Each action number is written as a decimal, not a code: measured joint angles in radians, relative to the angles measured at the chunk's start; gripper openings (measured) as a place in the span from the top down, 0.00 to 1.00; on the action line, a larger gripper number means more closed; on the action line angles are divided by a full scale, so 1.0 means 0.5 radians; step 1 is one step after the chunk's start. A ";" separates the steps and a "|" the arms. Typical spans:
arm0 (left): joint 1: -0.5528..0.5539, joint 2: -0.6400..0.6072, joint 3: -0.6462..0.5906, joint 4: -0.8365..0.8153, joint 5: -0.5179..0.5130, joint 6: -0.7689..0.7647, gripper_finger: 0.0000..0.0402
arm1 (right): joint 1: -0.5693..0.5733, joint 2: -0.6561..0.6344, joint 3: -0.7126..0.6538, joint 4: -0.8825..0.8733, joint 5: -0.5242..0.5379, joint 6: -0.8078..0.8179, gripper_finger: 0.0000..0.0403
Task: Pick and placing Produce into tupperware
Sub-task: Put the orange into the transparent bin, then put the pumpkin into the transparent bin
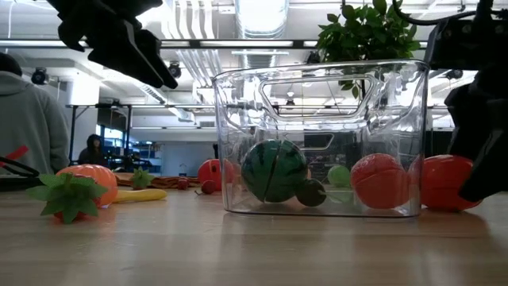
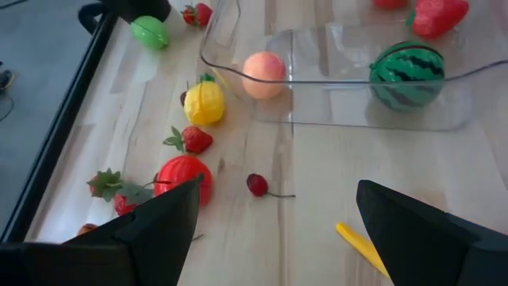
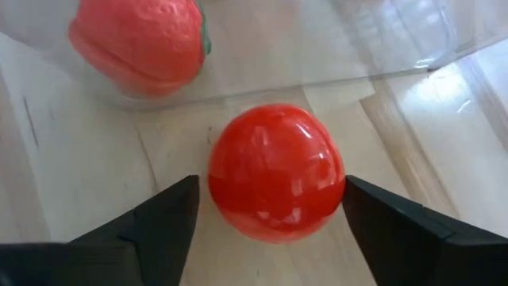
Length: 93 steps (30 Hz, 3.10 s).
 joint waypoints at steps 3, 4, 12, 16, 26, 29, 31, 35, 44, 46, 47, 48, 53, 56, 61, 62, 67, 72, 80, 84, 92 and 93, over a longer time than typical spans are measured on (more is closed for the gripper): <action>0.012 0.000 0.000 0.001 0.000 0.000 0.19 | 0.000 0.000 -0.014 0.004 0.001 -0.001 0.31; 0.015 0.000 0.000 0.001 0.000 0.000 0.19 | 0.000 0.000 -0.017 0.003 0.001 -0.002 0.33; 0.032 0.000 0.000 0.003 0.000 0.000 0.19 | -0.008 0.000 -0.010 0.001 0.002 -0.002 0.38; 0.040 0.000 0.000 0.003 0.000 0.000 0.19 | -0.014 -0.001 0.011 -0.015 0.002 -0.002 0.39; 0.040 0.000 0.002 0.034 0.000 0.000 0.19 | -0.012 -0.034 0.179 -0.459 0.017 0.298 0.42; 0.040 -0.001 0.003 0.034 -0.001 0.000 0.19 | -0.012 -0.040 0.232 -0.648 0.018 0.426 0.43; 0.040 -0.001 0.003 0.035 -0.001 0.000 0.19 | -0.012 -0.040 0.290 -0.785 0.018 0.458 0.43; 0.040 -0.001 0.005 0.042 0.000 0.000 0.19 | -0.011 -0.041 0.464 -1.126 0.088 0.553 0.45; 0.040 -0.001 0.005 0.096 -0.002 0.000 0.19 | -0.071 -0.163 0.814 -1.418 0.412 0.352 0.45; 0.040 -0.001 0.003 0.095 -0.022 0.001 0.19 | -0.125 -0.216 0.834 -1.380 0.421 0.279 0.44; 0.040 -0.001 0.002 0.095 -0.041 0.001 0.19 | -0.159 -0.249 0.833 -1.338 0.412 0.242 0.44; 0.040 -0.001 0.000 0.091 -0.063 0.000 0.19 | -0.197 -0.290 0.819 -1.266 0.386 0.197 0.44; 0.050 -0.001 -0.007 0.081 -0.152 -0.171 0.19 | -0.444 -0.474 0.640 -0.567 -0.051 -0.232 0.44; 0.090 -0.001 -0.010 -0.029 -0.135 -0.595 0.19 | -0.610 -0.498 0.517 -0.188 -0.436 -0.334 0.43; 0.150 -0.002 -0.013 -0.439 -0.005 -1.170 0.19 | -0.778 -0.470 0.431 -0.077 -0.644 -0.333 0.35; 0.149 -0.002 -0.013 -0.516 0.024 -1.237 0.19 | -0.792 -0.468 0.431 -0.078 -0.645 -0.333 0.33; 0.150 -0.002 -0.020 -0.666 0.282 -1.363 0.19 | -0.810 -0.471 0.460 -0.080 -0.580 -0.364 0.19; 0.130 -0.002 -0.050 -0.583 0.710 -1.143 0.19 | -0.820 -0.486 0.580 -0.214 -0.457 -0.379 0.10; -0.134 -0.002 -0.059 -0.454 0.908 -0.356 0.19 | -0.819 -0.487 0.772 -0.693 -0.402 -0.423 0.09; -0.277 0.041 -0.067 -0.279 0.898 -0.200 0.19 | -0.819 -0.488 0.799 -0.850 -0.397 -0.423 0.09; -0.328 0.366 -0.071 -0.090 0.832 -0.194 0.19 | -0.819 -0.486 0.765 -0.872 -0.398 -0.423 0.09; -0.328 0.407 -0.066 -0.058 0.829 -0.191 0.19 | -0.819 -0.486 0.764 -0.873 -0.398 -0.423 0.09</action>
